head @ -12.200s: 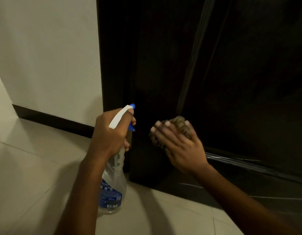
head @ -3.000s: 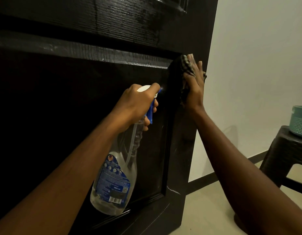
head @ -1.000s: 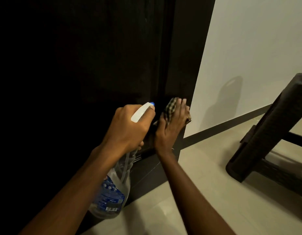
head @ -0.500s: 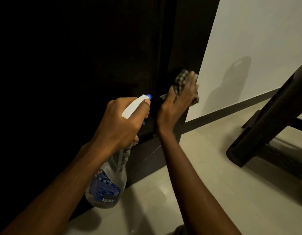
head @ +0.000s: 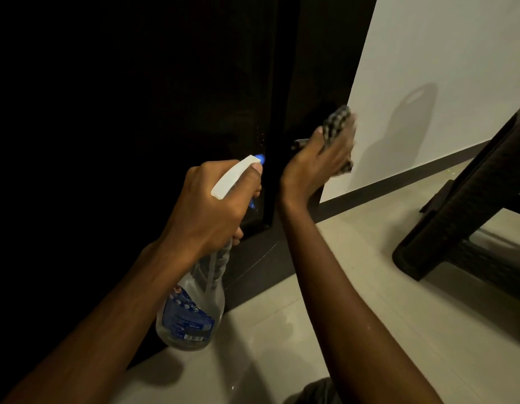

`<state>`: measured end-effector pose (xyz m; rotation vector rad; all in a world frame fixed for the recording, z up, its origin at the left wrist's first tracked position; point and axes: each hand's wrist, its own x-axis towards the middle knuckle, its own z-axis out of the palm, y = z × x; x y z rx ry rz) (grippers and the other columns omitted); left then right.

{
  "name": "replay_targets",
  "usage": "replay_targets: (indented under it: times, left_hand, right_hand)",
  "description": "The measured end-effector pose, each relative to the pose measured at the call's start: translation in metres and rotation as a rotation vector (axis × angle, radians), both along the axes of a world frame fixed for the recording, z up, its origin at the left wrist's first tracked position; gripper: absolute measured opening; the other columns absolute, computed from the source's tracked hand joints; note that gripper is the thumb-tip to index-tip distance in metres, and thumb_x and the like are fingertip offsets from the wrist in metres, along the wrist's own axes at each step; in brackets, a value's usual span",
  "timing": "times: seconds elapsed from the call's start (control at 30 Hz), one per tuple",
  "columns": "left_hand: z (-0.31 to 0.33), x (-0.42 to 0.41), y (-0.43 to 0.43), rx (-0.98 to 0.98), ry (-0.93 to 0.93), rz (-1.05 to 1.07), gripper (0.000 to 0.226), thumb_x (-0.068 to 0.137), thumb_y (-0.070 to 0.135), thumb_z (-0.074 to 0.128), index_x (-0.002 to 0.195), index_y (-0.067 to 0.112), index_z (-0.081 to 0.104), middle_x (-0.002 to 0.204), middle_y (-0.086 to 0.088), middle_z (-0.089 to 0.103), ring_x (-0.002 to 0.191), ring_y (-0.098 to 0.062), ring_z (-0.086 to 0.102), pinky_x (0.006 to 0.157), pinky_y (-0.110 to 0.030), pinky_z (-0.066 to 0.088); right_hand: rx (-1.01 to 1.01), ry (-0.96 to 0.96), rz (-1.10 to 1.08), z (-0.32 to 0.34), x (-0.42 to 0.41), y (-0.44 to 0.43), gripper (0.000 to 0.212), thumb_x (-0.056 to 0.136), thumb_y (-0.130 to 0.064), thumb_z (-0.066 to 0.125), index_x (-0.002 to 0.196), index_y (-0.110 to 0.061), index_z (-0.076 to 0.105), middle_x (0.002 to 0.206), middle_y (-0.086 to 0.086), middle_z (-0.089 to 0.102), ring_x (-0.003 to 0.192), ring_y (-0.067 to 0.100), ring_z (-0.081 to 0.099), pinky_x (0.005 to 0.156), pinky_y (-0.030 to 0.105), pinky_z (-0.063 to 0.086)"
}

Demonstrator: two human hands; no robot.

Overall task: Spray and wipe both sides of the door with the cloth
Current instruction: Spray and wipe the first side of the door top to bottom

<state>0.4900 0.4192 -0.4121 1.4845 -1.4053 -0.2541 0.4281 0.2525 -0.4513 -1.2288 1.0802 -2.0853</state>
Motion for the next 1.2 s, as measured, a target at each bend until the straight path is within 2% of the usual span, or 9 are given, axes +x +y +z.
replay_targets:
  times: [0.1, 0.17, 0.27, 0.37, 0.5, 0.63, 0.83, 1.0, 1.2]
  left_hand:
    - [-0.001, -0.001, 0.002, 0.015, 0.017, -0.010, 0.045, 0.095, 0.047, 0.044, 0.090, 0.007, 0.066, 0.080, -0.014, 0.068, 0.045, -0.011, 0.063, 0.042, -0.014, 0.045]
    - [-0.002, -0.002, 0.005, 0.030, 0.036, -0.008, 0.040, 0.097, 0.042, 0.046, 0.089, 0.008, 0.066, 0.077, -0.014, 0.067, 0.044, -0.011, 0.062, 0.041, -0.016, 0.046]
    - [0.000, 0.000, 0.011, 0.027, 0.035, 0.014, 0.034, 0.100, 0.035, 0.048, 0.086, 0.009, 0.066, 0.075, -0.011, 0.067, 0.042, -0.012, 0.061, 0.040, -0.019, 0.046]
    - [0.008, 0.003, 0.020, 0.011, 0.028, 0.030, 0.036, 0.099, 0.037, 0.048, 0.088, 0.008, 0.066, 0.078, -0.007, 0.068, 0.041, -0.012, 0.061, 0.040, -0.017, 0.045]
    - [0.021, 0.008, 0.032, -0.025, 0.027, 0.057, 0.042, 0.097, 0.048, 0.045, 0.090, 0.012, 0.066, 0.080, -0.001, 0.068, 0.040, -0.013, 0.061, 0.040, -0.016, 0.045]
    - [0.026, 0.017, 0.040, -0.048, 0.003, 0.091, 0.034, 0.103, 0.034, 0.047, 0.088, 0.009, 0.066, 0.081, -0.006, 0.069, 0.040, -0.015, 0.061, 0.040, -0.016, 0.044]
    - [0.019, 0.019, 0.042, -0.012, 0.043, 0.091, 0.038, 0.102, 0.041, 0.047, 0.084, 0.014, 0.066, 0.082, -0.005, 0.070, 0.038, -0.018, 0.060, 0.040, -0.026, 0.049]
    - [0.012, 0.015, 0.037, 0.022, 0.024, 0.100, 0.036, 0.101, 0.036, 0.048, 0.084, 0.010, 0.067, 0.082, -0.007, 0.070, 0.041, -0.015, 0.062, 0.041, -0.019, 0.045]
    - [-0.006, 0.014, 0.031, 0.039, 0.022, 0.068, 0.034, 0.100, 0.035, 0.050, 0.086, 0.009, 0.066, 0.082, -0.012, 0.069, 0.045, -0.012, 0.063, 0.042, -0.015, 0.045]
  right_hand:
    - [-0.270, 0.327, 0.011, -0.042, 0.001, 0.006, 0.064, 0.100, -0.033, 0.040, 0.154, 0.001, 0.030, 0.163, 0.020, 0.026, 0.154, 0.032, 0.016, 0.125, 0.052, 0.014]
    - [-0.216, 0.377, 0.049, -0.091, -0.002, 0.012, 0.064, 0.103, -0.044, 0.036, 0.155, -0.008, 0.027, 0.164, 0.018, 0.024, 0.154, 0.030, 0.017, 0.125, 0.053, 0.016]
    - [0.152, 0.033, 0.101, -0.109, -0.002, 0.021, 0.060, 0.101, -0.036, 0.040, 0.158, -0.028, 0.023, 0.167, 0.007, 0.021, 0.153, 0.020, 0.016, 0.122, 0.058, 0.021]
    - [0.270, -0.136, 0.112, -0.063, 0.003, 0.021, 0.065, 0.097, -0.036, 0.039, 0.159, -0.022, 0.024, 0.167, 0.003, 0.021, 0.153, 0.020, 0.015, 0.124, 0.052, 0.017]
    - [-0.130, 0.141, 0.127, -0.005, 0.011, 0.028, 0.065, 0.098, -0.031, 0.044, 0.158, -0.014, 0.028, 0.167, 0.006, 0.021, 0.155, 0.018, 0.008, 0.124, 0.040, 0.007]
    - [-0.380, 0.449, 0.131, -0.008, 0.010, 0.042, 0.066, 0.092, -0.024, 0.048, 0.154, -0.015, 0.030, 0.165, 0.008, 0.022, 0.156, 0.026, 0.007, 0.125, 0.054, 0.008]
    - [-0.228, 0.645, 0.258, -0.118, -0.016, 0.058, 0.070, 0.094, -0.023, 0.048, 0.159, -0.031, 0.021, 0.169, -0.017, 0.005, 0.157, 0.021, 0.001, 0.125, 0.055, 0.007]
    - [-0.099, 0.530, 0.299, -0.128, -0.004, 0.068, 0.073, 0.092, -0.026, 0.046, 0.158, -0.038, 0.018, 0.169, -0.018, 0.004, 0.157, 0.020, -0.002, 0.124, 0.062, 0.008]
    - [-0.283, 0.414, 0.192, -0.041, 0.008, 0.043, 0.073, 0.087, -0.027, 0.048, 0.155, -0.023, 0.021, 0.166, 0.004, 0.012, 0.157, 0.024, 0.003, 0.125, 0.053, 0.006]
